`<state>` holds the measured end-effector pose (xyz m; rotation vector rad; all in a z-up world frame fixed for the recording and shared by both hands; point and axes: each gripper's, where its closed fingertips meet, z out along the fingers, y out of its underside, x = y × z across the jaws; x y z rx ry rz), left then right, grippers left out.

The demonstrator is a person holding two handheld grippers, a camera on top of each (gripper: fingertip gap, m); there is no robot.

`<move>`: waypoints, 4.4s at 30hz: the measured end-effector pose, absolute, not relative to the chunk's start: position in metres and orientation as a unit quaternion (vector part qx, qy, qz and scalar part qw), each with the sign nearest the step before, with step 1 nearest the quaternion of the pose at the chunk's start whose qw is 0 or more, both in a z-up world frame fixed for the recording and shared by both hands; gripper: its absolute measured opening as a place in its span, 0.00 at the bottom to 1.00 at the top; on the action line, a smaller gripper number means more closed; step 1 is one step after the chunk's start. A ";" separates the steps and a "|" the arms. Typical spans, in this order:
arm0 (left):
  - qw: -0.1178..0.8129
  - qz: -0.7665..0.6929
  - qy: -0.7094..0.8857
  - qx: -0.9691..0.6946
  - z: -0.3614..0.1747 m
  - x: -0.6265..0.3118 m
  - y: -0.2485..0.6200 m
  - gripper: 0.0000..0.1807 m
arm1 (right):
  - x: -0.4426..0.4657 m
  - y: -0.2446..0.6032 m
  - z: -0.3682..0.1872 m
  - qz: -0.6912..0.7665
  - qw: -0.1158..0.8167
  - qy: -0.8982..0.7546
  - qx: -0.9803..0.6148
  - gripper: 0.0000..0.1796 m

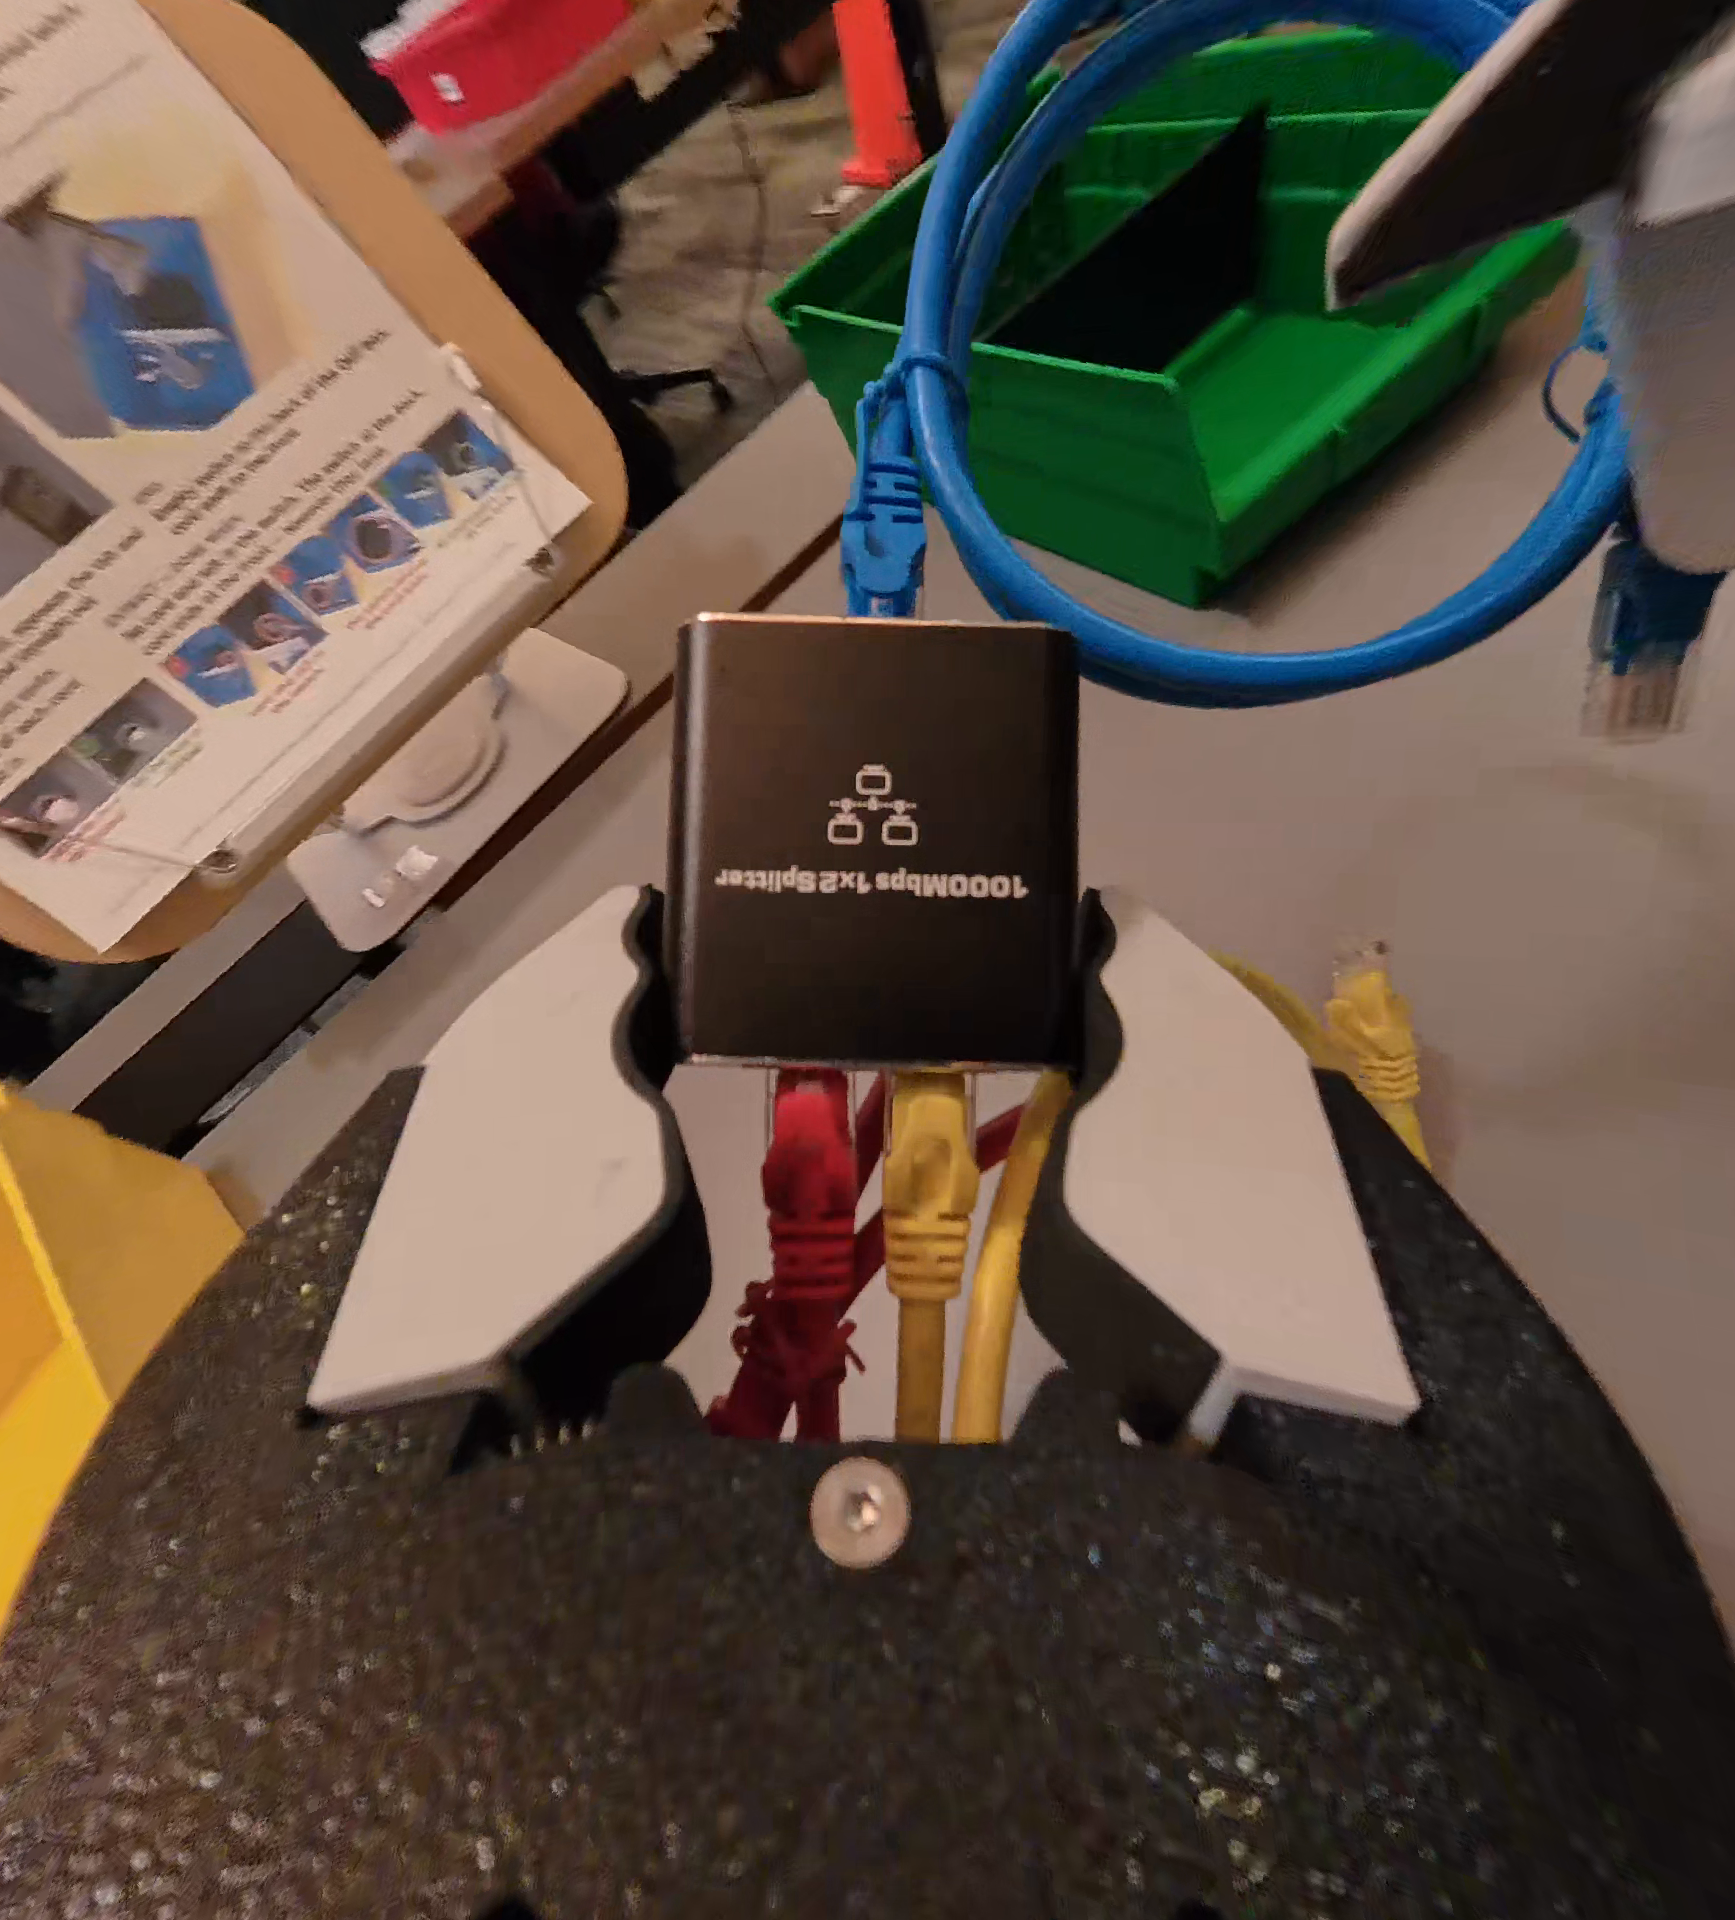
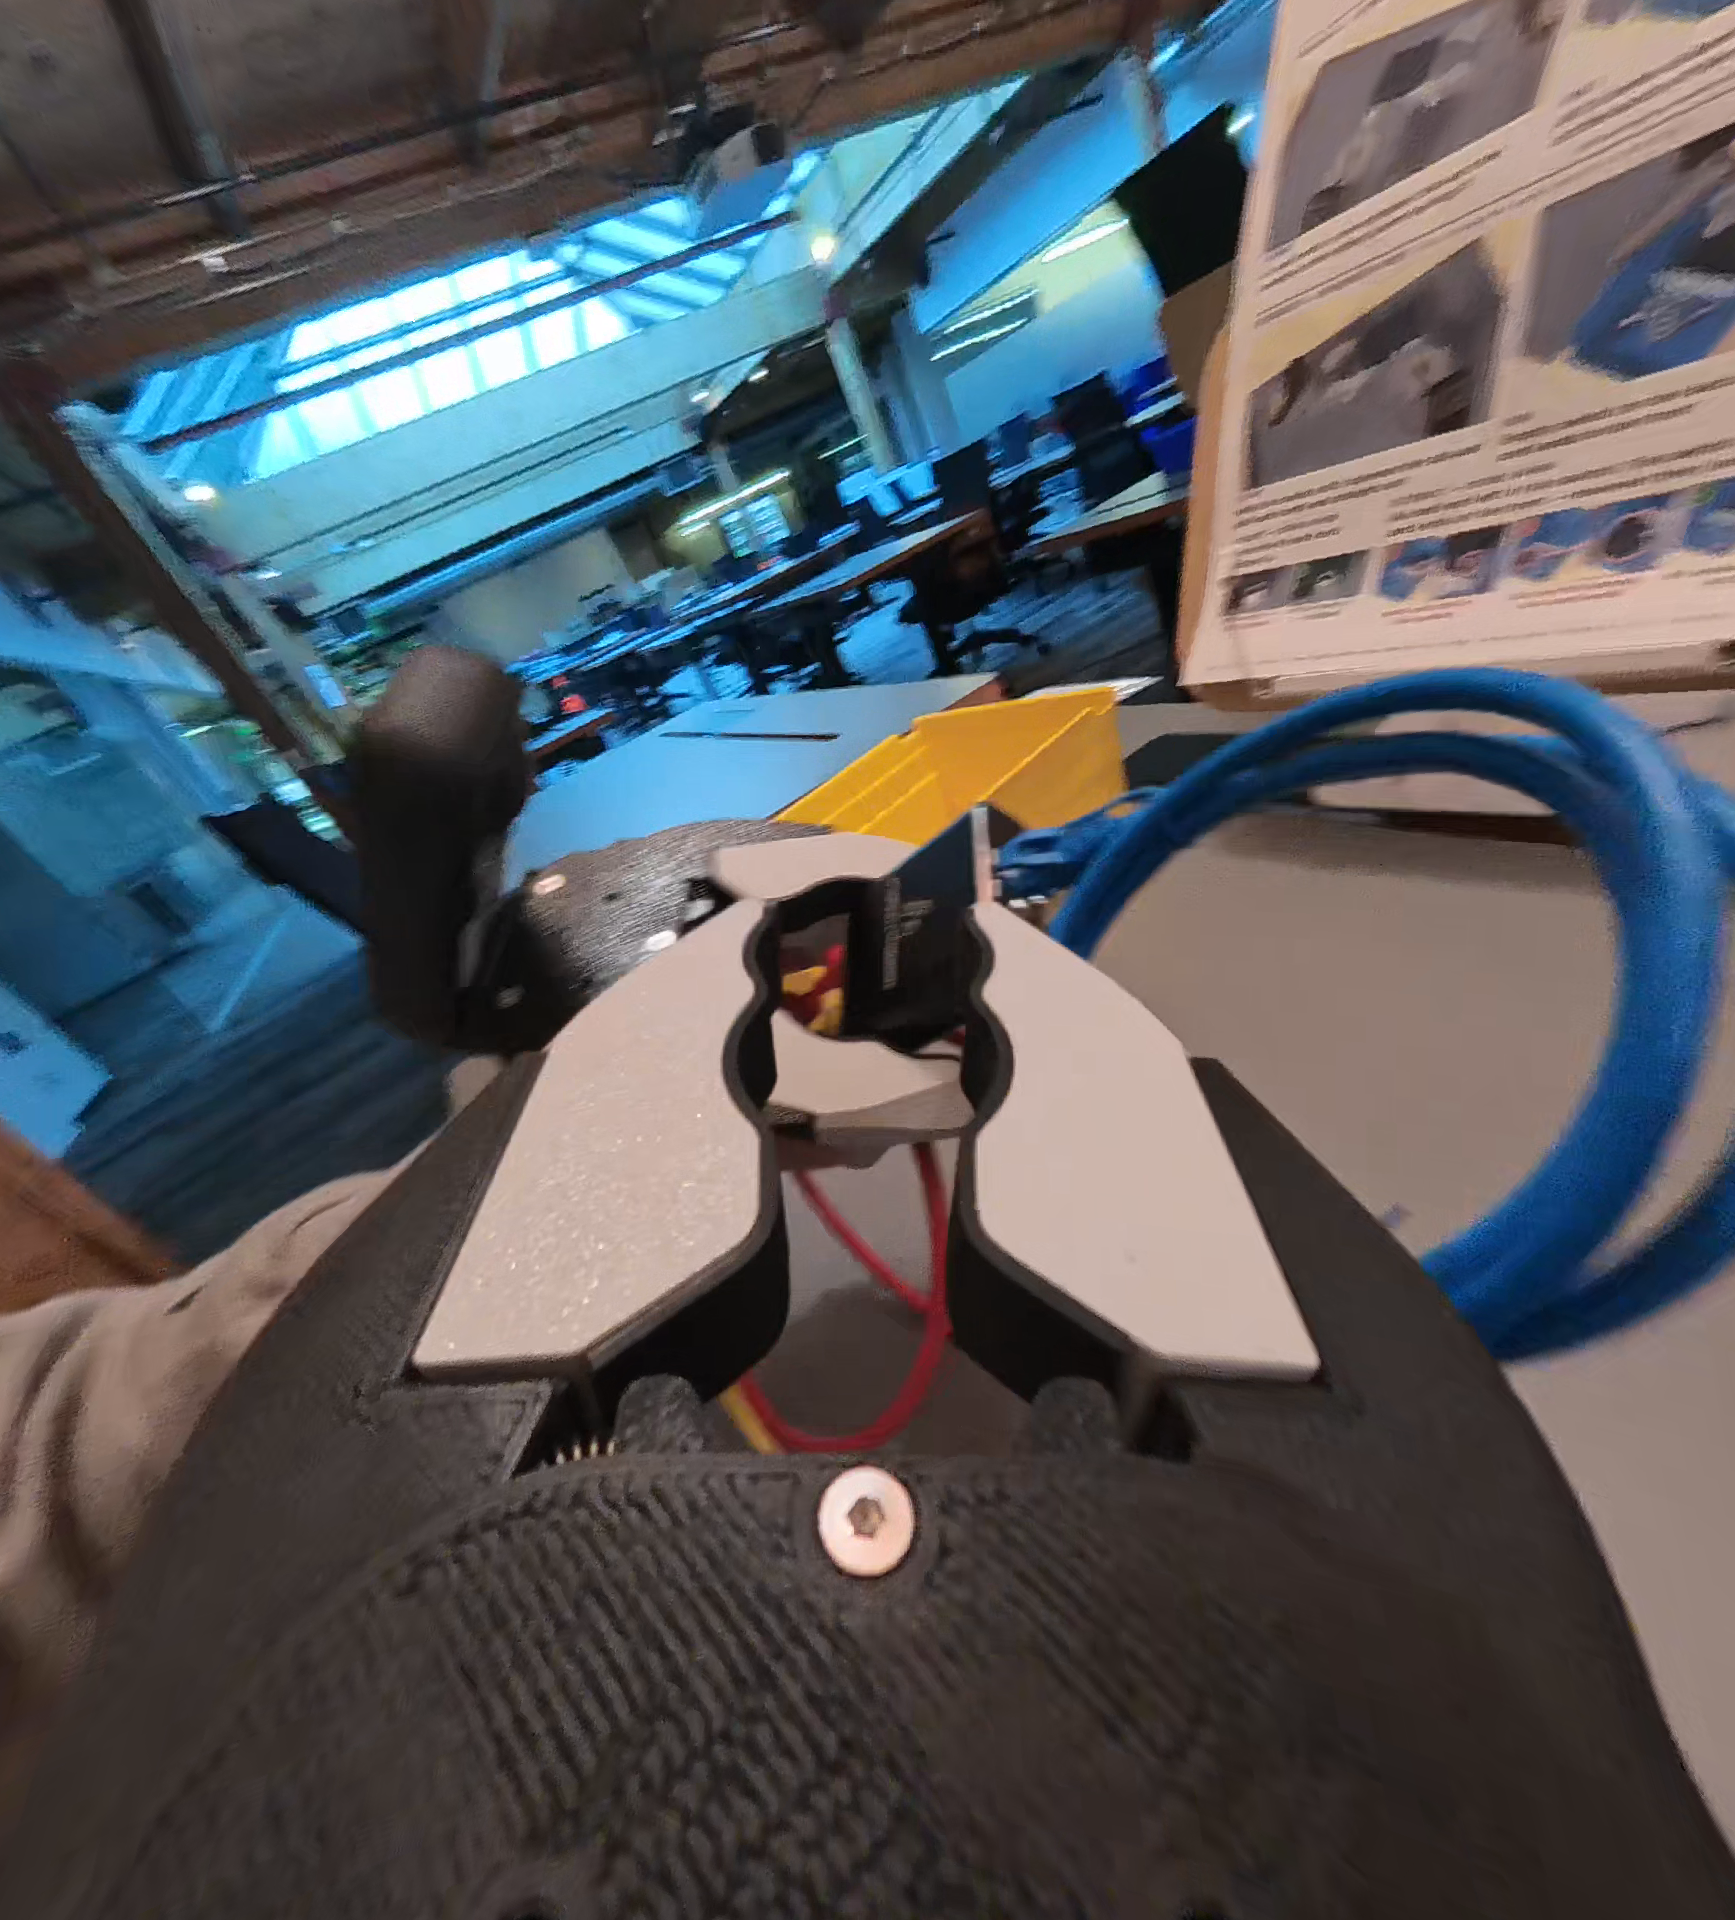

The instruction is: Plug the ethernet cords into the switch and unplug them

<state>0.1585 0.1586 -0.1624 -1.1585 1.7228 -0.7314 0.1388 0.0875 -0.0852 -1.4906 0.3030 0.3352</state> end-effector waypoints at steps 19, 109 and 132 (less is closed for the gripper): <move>0.461 -0.373 0.606 -0.530 -0.153 0.156 0.181 0.41 | 0.104 0.118 -0.130 0.221 0.668 0.131 -0.699 0.11; 0.540 -0.319 0.645 -0.437 -0.148 0.166 0.103 0.41 | 0.138 0.081 -0.083 0.110 0.775 0.056 -0.620 0.08; 0.545 -0.269 0.653 -0.451 -0.160 0.170 0.112 0.41 | 0.134 0.083 -0.092 0.013 0.765 -0.014 -0.644 0.09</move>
